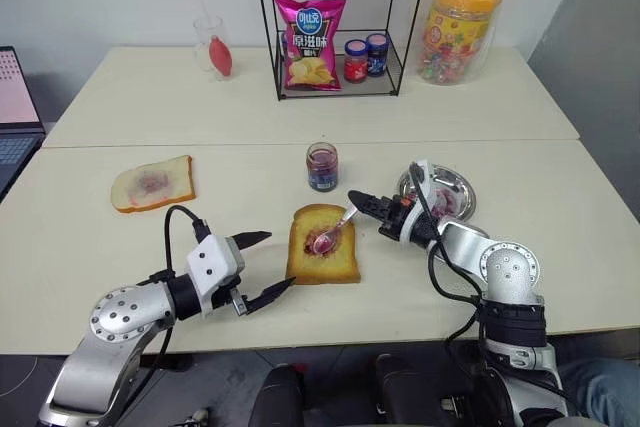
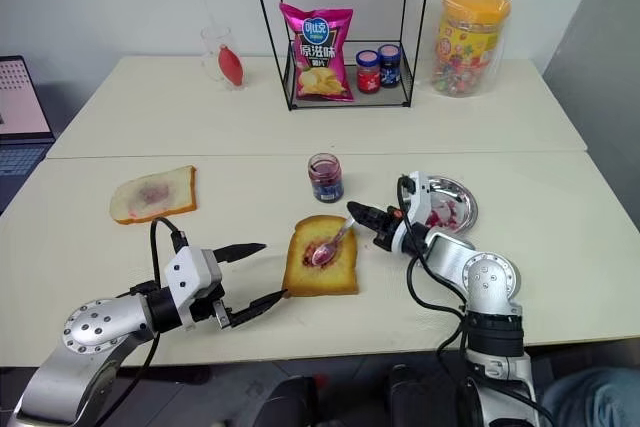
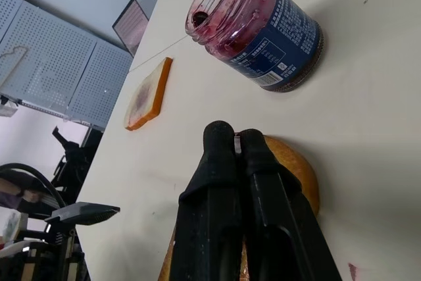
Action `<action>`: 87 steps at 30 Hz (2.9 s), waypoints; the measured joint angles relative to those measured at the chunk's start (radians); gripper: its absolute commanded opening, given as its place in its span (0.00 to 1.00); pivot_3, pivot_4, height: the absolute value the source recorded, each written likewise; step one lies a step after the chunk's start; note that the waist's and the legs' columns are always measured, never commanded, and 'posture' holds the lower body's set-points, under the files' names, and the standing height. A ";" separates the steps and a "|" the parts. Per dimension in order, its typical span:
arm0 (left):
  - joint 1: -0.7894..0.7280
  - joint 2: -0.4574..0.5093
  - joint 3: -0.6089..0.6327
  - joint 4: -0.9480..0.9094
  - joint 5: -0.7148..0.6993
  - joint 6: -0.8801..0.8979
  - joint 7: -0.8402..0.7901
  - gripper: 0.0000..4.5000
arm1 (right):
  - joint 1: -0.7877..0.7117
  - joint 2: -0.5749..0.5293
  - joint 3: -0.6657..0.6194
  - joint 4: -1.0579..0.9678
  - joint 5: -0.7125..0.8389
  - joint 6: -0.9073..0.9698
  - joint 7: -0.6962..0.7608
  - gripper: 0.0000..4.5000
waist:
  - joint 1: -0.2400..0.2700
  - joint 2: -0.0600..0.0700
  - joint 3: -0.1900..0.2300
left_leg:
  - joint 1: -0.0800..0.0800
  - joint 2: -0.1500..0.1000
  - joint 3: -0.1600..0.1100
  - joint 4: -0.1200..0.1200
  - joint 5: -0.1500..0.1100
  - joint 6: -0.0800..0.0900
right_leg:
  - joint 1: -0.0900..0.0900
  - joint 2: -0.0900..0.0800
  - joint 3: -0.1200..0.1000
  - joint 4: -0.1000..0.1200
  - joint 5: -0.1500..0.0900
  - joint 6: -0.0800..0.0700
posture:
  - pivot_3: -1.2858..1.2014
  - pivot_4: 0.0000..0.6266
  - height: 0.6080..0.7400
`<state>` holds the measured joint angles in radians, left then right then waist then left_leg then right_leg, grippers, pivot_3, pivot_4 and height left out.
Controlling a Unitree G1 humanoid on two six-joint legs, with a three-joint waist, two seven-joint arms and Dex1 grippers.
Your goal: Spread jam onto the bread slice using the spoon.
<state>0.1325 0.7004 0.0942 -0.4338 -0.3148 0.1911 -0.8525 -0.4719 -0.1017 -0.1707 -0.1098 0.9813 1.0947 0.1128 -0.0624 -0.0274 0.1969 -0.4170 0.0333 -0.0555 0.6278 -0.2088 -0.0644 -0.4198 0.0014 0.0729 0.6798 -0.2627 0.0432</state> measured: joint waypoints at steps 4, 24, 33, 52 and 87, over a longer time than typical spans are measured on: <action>-0.010 -0.004 0.000 0.000 0.000 0.002 0.008 1.00 | 0.000 -0.037 -0.006 -0.004 -0.006 -0.001 0.029 0.01 | 0.001 0.000 0.000 | 0.000 0.000 0.000 0.000 0.000 0.000 | 0.000 0.000 0.000 0.000 0.000 0.000 | 0.52 0.24 1.00; -0.366 0.057 -0.095 -0.154 -0.193 0.323 -0.030 1.00 | -0.017 -0.187 -0.250 -0.102 0.180 -0.081 -0.028 0.01 | 0.008 0.000 0.000 | -0.001 -0.001 0.000 0.001 0.000 0.000 | 0.001 0.000 0.000 -0.001 0.001 0.002 | 0.52 0.24 1.00; -0.593 -0.091 -0.329 -0.069 -0.114 0.382 0.012 1.00 | 0.141 -0.286 -0.392 0.009 0.115 -0.201 -0.015 0.01 | 0.004 0.000 0.000 | 0.000 -0.002 0.002 0.002 0.000 0.000 | 0.001 0.000 0.003 0.000 0.001 0.002 | 0.52 0.24 1.00; -0.697 -0.253 -0.438 0.112 0.053 0.318 0.041 1.00 | 0.096 -0.300 -0.349 0.217 -0.061 -0.365 0.064 0.15 | 0.006 0.001 0.000 | 0.000 -0.002 0.001 0.002 0.000 0.000 | 0.002 0.001 0.003 0.000 0.001 0.002 | 0.52 0.24 1.00; -0.715 -0.310 -0.431 0.131 0.070 0.303 0.058 1.00 | 0.192 -0.330 -0.199 0.110 -0.414 -0.617 0.176 0.72 | 0.007 0.001 0.000 | 0.001 -0.002 0.001 0.002 0.000 0.000 | 0.002 0.000 0.003 0.001 0.001 0.002 | 0.52 0.24 1.00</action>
<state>-0.5828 0.3901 -0.3363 -0.3024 -0.2446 0.4938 -0.7947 -0.2803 -0.4319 -0.3696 0.0004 0.5669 0.4780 0.2883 -0.0554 -0.0267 0.1966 -0.4160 0.0313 -0.0547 0.6299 -0.2085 -0.0642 -0.4176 0.0016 0.0756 0.6803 -0.2613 0.0456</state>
